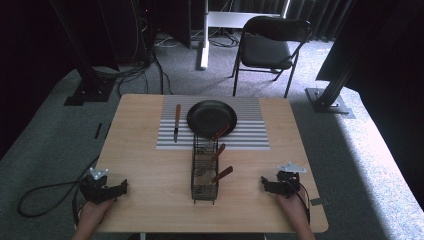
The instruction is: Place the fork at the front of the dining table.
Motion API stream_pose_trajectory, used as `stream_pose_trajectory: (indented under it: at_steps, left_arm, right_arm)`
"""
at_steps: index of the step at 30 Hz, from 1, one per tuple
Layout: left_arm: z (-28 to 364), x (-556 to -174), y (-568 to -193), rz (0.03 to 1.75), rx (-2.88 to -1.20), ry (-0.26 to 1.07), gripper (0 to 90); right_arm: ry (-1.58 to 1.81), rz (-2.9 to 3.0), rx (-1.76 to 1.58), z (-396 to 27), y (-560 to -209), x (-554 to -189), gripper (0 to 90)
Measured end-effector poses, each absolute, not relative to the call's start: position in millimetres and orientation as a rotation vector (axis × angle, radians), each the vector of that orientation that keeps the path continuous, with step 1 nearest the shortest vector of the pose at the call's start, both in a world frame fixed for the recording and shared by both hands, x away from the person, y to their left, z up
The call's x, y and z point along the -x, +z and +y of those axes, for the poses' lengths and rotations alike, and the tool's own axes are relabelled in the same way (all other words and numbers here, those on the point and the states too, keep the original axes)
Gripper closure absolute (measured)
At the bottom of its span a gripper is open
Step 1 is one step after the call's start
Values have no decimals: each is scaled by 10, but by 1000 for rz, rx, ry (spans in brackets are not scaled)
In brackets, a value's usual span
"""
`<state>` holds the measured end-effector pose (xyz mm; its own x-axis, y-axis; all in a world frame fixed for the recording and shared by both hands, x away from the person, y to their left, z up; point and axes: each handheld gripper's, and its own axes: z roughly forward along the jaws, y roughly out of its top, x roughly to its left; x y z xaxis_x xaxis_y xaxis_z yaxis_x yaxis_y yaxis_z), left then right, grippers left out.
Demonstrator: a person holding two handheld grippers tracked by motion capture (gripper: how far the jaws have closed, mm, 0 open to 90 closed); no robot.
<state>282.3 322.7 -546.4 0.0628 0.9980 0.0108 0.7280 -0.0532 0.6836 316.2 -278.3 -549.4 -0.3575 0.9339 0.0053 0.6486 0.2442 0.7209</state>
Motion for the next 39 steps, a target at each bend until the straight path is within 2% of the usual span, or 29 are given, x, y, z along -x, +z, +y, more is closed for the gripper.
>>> stream_pose_trajectory:
  at_steps: [12, 15, 20, 31, 39]
  left_arm:
    - [3228, -2823, -5464, 1716, -1836, 690, 0]
    - [3228, -2823, -5463, 1716, -1836, 690, 0]
    - [3227, -2823, -5464, 1716, -1836, 690, 0]
    - [3226, -2823, -5463, 1718, -1835, 689, 0]
    - [3226, -2823, -5463, 1718, -1835, 689, 0]
  right_arm:
    - [878, 2110, -1456, -2773, -5476, -3177, 121]
    - [850, 2117, -1477, -2750, -5443, -3157, 173]
    - [836, 2142, -1449, -2672, -5401, -3062, 180]
    - [958, 2211, -1396, -2412, -5135, -2834, 186]
    - [1093, 2264, -1304, -2202, -4868, -2646, 138]
